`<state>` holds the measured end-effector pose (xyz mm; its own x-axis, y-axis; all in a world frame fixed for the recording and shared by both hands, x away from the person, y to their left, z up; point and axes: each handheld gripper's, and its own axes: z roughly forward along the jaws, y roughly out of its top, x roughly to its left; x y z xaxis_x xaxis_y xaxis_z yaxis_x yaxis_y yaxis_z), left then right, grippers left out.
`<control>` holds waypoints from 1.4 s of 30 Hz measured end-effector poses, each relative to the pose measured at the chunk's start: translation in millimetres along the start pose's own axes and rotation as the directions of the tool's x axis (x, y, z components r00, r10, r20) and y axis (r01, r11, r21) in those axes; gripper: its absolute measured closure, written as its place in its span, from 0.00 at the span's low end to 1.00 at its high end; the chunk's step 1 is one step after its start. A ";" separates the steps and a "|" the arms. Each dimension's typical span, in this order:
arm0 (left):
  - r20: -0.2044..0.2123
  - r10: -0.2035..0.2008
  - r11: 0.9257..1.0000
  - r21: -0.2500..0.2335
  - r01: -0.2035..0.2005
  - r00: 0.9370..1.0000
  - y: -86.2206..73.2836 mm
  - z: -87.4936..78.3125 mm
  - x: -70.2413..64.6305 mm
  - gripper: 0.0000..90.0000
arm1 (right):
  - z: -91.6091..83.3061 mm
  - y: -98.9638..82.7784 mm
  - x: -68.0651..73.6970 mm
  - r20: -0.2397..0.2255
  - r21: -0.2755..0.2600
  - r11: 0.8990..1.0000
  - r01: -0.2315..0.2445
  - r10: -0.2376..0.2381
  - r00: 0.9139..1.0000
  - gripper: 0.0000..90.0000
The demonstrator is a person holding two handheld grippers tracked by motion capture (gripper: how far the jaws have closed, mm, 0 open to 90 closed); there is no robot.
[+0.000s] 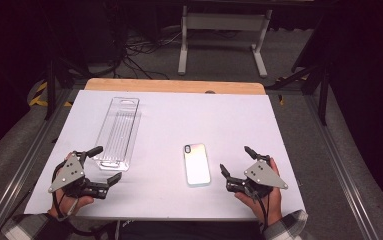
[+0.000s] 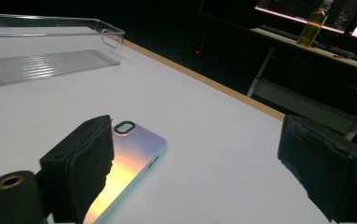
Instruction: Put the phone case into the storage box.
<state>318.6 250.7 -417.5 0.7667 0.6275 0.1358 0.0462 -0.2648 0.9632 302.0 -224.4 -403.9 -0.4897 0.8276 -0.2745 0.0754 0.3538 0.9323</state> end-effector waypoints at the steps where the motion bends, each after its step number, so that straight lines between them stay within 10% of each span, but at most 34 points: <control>1: -0.001 -0.002 1.000 0.001 0.002 1.000 0.2 0.4 0.7 0.03 | 1.0 -0.6 -0.7 -0.003 0.019 1.000 -0.003 0.003 1.000 0.13; 15: 0.013 0.001 1.000 0.013 -0.002 1.000 -0.9 4.3 3.4 0.04 | 32.4 -3.4 -4.8 -0.039 0.274 0.955 -0.118 0.133 0.990 0.11; 21: 0.014 -0.002 1.000 0.015 0.002 1.000 0.5 4.7 1.7 0.05 | 51.2 8.5 -6.5 -0.020 0.397 0.894 -0.209 0.236 0.971 0.11; 24: 0.019 -0.006 1.000 0.016 0.006 1.000 0.4 5.6 0.4 0.05 | 64.5 19.0 -6.7 -0.039 0.456 0.848 -0.269 0.321 0.946 0.12; 30: 0.052 -0.023 0.999 0.039 0.021 0.998 -2.1 10.1 1.4 0.05 | 103.5 32.3 8.2 -0.095 0.618 0.758 -0.210 0.337 0.937 0.11; 34: 0.060 0.002 0.999 0.047 -0.005 0.998 -1.5 14.1 0.1 0.05 | 128.7 40.6 15.5 -0.083 0.662 0.726 -0.185 0.316 0.945 0.10; 42: 0.074 0.009 0.997 0.070 -0.014 0.997 -2.3 18.2 -3.4 0.06 | 161.6 47.2 26.4 -0.078 0.694 0.700 -0.169 0.306 0.949 0.09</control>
<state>327.6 235.9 -424.4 0.8125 0.5690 0.1270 0.0801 -0.3247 0.9424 433.0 -115.4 -405.2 -0.5096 0.8593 0.0434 0.7379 0.4105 0.5357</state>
